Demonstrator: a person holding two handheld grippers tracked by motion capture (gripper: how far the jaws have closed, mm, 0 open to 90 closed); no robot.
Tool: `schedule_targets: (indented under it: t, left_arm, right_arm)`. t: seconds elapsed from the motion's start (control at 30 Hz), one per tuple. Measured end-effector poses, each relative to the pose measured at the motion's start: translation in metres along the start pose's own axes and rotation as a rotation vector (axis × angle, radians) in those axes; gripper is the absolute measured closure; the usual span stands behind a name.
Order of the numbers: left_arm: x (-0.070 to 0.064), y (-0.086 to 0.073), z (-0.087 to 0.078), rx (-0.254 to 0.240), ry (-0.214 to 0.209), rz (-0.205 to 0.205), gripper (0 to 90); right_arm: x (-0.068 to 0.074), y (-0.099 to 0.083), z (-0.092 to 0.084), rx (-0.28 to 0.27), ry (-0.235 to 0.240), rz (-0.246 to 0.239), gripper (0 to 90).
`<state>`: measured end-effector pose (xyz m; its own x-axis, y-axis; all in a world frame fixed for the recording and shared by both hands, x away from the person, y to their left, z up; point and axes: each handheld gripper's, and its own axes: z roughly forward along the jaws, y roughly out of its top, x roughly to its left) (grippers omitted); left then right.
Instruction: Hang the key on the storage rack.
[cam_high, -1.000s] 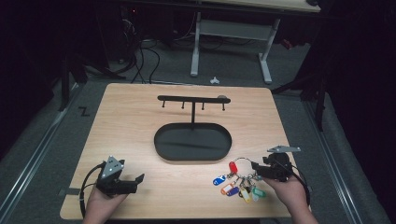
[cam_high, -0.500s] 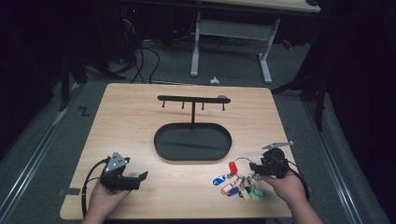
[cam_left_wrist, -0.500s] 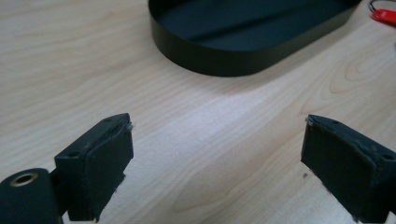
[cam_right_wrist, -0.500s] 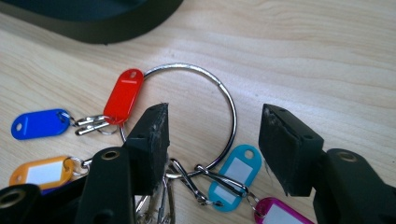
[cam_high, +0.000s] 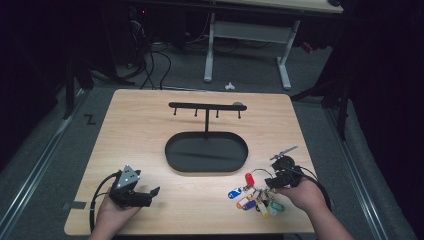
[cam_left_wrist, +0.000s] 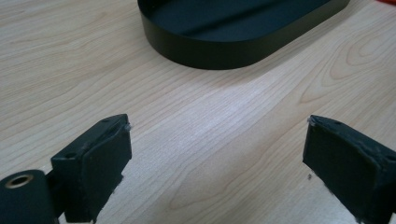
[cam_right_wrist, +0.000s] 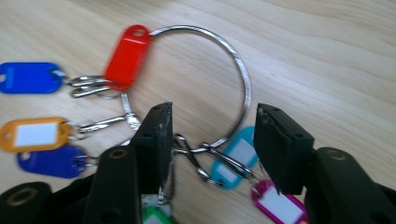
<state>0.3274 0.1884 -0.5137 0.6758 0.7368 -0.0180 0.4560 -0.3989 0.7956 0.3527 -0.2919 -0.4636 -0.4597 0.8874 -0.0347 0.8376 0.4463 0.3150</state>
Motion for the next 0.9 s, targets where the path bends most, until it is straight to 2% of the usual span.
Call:
schedule_targets:
  t: [0.13, 0.2, 0.33, 0.43, 0.57, 0.7, 0.73, 0.87, 0.9]
  left_arm:
    - [0.002, -0.002, -0.001, -0.004, 0.0, -0.004, 9.1]
    - [0.003, -0.003, -0.003, -0.014, 0.002, -0.009, 9.6]
    - [0.004, -0.004, -0.006, -0.016, 0.006, -0.011, 10.2]
    - [0.004, -0.006, -0.006, -0.012, 0.007, -0.011, 10.6]
    - [0.005, -0.005, -0.005, -0.01, 0.003, -0.014, 11.2]
    - [0.003, -0.003, -0.001, -0.01, -0.005, -0.004, 11.6]
    - [0.003, -0.002, 0.0, -0.01, -0.008, -0.003, 11.8]
    - [0.001, -0.001, 0.001, -0.013, -0.01, 0.003, 12.1]
    - [0.002, -0.001, 0.001, -0.015, -0.011, 0.002, 12.2]
  right_arm:
    - [0.013, 0.01, 0.003, 0.02, -0.015, -0.058, 57.3]
    - [0.016, 0.014, 0.007, 0.026, -0.02, -0.056, 62.7]
    - [0.016, 0.023, 0.021, 0.081, -0.032, -0.065, 68.1]
    - [0.022, 0.027, 0.027, 0.093, -0.003, -0.077, 68.3]
    - [0.031, 0.029, 0.023, 0.114, 0.016, -0.111, 68.5]
    - [0.038, 0.028, 0.017, 0.131, 0.057, -0.129, 69.9]
    - [0.039, 0.028, 0.017, 0.137, 0.062, -0.149, 70.7]
    - [0.044, 0.03, 0.021, 0.159, 0.045, -0.192, 75.0]
    - [0.045, 0.031, 0.023, 0.168, 0.047, -0.189, 77.3]
